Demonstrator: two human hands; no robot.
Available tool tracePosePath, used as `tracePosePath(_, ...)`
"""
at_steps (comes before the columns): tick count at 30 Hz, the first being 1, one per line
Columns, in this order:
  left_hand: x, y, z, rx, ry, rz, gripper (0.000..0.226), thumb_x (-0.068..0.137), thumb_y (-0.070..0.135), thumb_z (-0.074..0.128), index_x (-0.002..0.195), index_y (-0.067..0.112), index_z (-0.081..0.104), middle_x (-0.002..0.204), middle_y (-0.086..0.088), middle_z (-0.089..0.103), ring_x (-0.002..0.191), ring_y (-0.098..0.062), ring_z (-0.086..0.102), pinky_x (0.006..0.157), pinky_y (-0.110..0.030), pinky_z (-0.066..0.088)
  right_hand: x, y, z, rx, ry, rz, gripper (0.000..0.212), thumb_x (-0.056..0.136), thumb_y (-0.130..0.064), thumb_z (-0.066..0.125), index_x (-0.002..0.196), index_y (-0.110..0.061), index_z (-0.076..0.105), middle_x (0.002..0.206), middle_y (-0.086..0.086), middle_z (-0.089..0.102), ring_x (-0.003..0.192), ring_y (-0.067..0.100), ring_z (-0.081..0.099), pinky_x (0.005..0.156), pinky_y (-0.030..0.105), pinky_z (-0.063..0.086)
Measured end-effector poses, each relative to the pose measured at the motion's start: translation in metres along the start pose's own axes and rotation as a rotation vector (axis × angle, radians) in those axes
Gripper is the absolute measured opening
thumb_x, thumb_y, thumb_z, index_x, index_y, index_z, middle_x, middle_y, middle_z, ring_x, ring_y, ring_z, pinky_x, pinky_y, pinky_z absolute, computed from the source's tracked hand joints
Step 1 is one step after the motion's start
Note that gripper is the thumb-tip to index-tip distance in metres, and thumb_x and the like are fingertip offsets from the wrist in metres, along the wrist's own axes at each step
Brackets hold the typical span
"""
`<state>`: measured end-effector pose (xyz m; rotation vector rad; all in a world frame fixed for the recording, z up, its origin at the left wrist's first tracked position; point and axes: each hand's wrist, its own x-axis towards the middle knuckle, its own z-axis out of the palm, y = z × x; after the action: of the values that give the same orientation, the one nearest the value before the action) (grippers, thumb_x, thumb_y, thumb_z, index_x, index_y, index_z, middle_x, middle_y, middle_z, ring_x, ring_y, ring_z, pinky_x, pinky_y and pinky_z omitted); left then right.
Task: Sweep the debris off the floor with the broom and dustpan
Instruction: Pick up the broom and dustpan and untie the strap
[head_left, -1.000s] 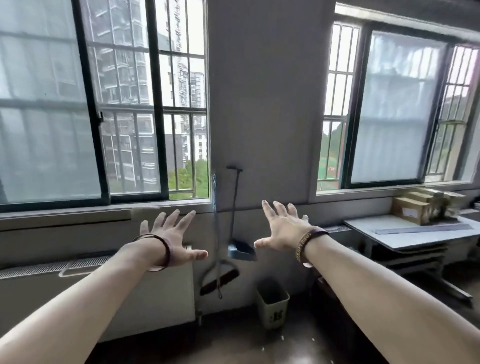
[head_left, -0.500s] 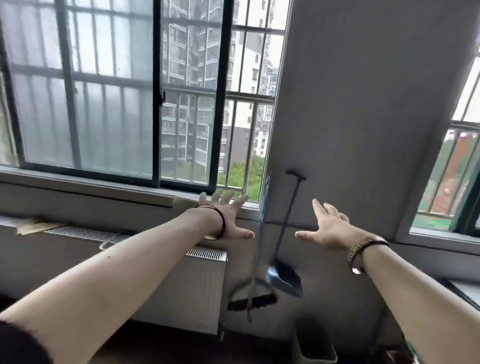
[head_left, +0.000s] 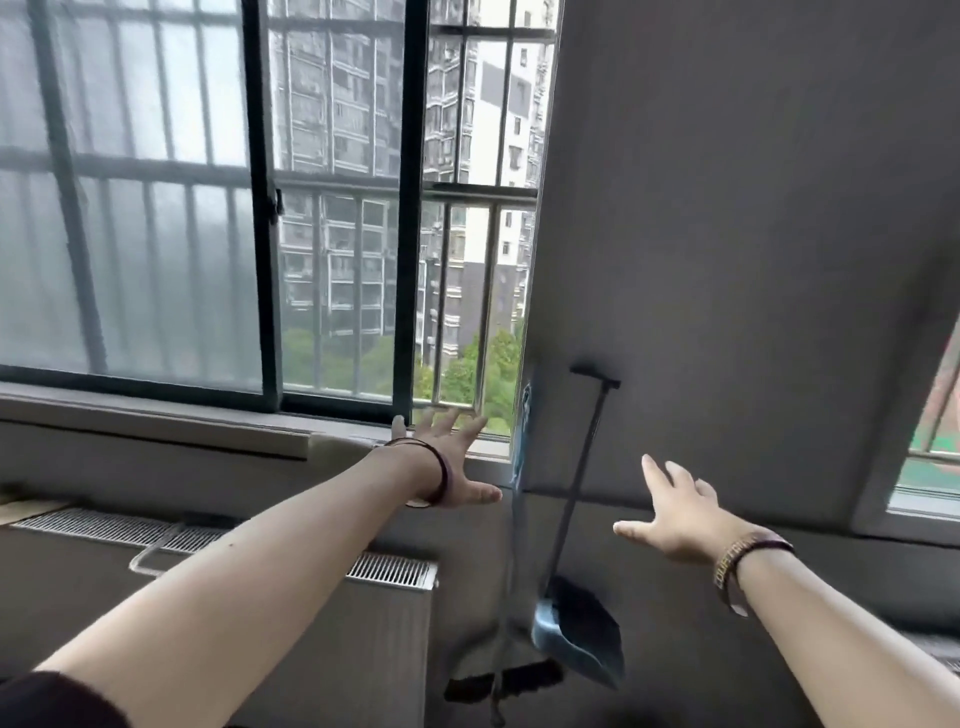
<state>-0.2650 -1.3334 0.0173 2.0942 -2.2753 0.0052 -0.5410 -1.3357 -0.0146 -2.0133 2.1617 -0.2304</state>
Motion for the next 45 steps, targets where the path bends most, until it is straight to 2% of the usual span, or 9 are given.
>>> tracePosePath(17,0.359,-0.009,0.062,-0.140,-0.015,0.156,0.097,0.074,0.074,0.048,0.148,0.038,-0.003,0.159,0.001,0.001,0.147,-0.026,0.000,0.116,-0.055,0.005,0.299,-0.021,0.008,-0.066,-0.009,0.155,0.096,0.086,-0.054,0.056,0.151,-0.028,-0.010,0.159,0.004,-0.003,0.146,0.035,-0.001,0.115,0.051,0.020)
tracePosePath(20,0.408,-0.006,0.075,-0.235,0.019,0.153,0.089,0.080,0.061,0.054,0.149,0.025,0.011,0.153,-0.007,0.026,0.140,-0.030,0.026,0.113,-0.046,0.025,0.338,-0.032,0.011,-0.085,-0.028,0.181,0.091,0.088,-0.052,0.055,0.152,-0.021,-0.002,0.158,0.012,0.009,0.144,0.039,0.010,0.114,0.046,0.023)
tracePosePath(22,0.434,0.001,0.089,-0.366,0.056,0.115,0.073,0.085,0.049,0.057,0.141,0.014,0.027,0.141,-0.012,0.044,0.128,-0.030,0.045,0.106,-0.038,0.038,0.361,-0.033,0.015,-0.094,-0.001,0.234,0.080,0.090,-0.048,0.054,0.148,-0.011,0.014,0.152,0.015,0.024,0.140,0.038,0.025,0.110,0.042,0.030)
tracePosePath(24,0.454,0.009,0.098,-0.484,0.048,0.052,0.060,0.087,0.044,0.058,0.132,0.012,0.035,0.132,-0.013,0.052,0.119,-0.031,0.053,0.100,-0.037,0.043,0.386,-0.032,0.017,-0.061,0.030,0.254,0.067,0.092,-0.044,0.052,0.141,-0.007,0.026,0.146,0.017,0.033,0.133,0.035,0.037,0.106,0.040,0.035)
tracePosePath(28,0.482,0.021,0.110,-0.518,0.040,-0.001,0.049,0.087,0.042,0.058,0.122,0.014,0.039,0.122,-0.011,0.059,0.112,-0.033,0.058,0.097,-0.039,0.046,0.425,-0.024,0.027,0.048,0.057,0.276,0.064,0.090,-0.041,0.056,0.137,-0.005,0.030,0.139,0.017,0.040,0.128,0.032,0.043,0.104,0.039,0.038)
tracePosePath(32,0.513,0.031,0.122,-0.564,0.045,-0.021,0.046,0.087,0.038,0.058,0.121,0.014,0.040,0.121,-0.011,0.060,0.111,-0.032,0.058,0.095,-0.038,0.046,0.465,-0.013,0.048,0.245,0.085,0.275,0.053,0.084,-0.036,0.057,0.124,-0.010,0.034,0.123,0.015,0.056,0.109,0.034,0.059,0.090,0.039,0.050)
tracePosePath(35,0.527,0.036,0.132,-0.530,0.068,-0.062,0.041,0.087,0.037,0.057,0.117,0.014,0.040,0.116,-0.012,0.062,0.107,-0.034,0.059,0.092,-0.039,0.048,0.492,-0.006,0.061,0.379,0.152,0.277,0.041,0.092,-0.033,0.052,0.119,-0.006,0.037,0.118,0.018,0.060,0.108,0.037,0.059,0.085,0.038,0.049)
tracePosePath(39,0.534,0.040,0.137,-0.556,0.153,-0.032,0.020,0.089,0.020,0.049,0.095,0.012,0.032,0.095,-0.016,0.059,0.095,-0.038,0.059,0.075,-0.033,0.042,0.514,0.002,0.068,0.445,0.217,0.263,0.031,0.098,-0.028,0.045,0.115,-0.003,0.042,0.114,0.021,0.061,0.106,0.039,0.059,0.081,0.039,0.046)
tracePosePath(45,0.532,0.044,0.136,-0.706,0.212,0.024,0.018,0.086,0.010,0.048,0.094,0.010,0.032,0.088,-0.010,0.048,0.084,-0.034,0.054,0.070,-0.031,0.037,0.524,0.008,0.062,0.455,0.201,0.226,0.031,0.097,-0.027,0.046,0.114,-0.001,0.046,0.113,0.020,0.062,0.104,0.038,0.060,0.086,0.043,0.050)
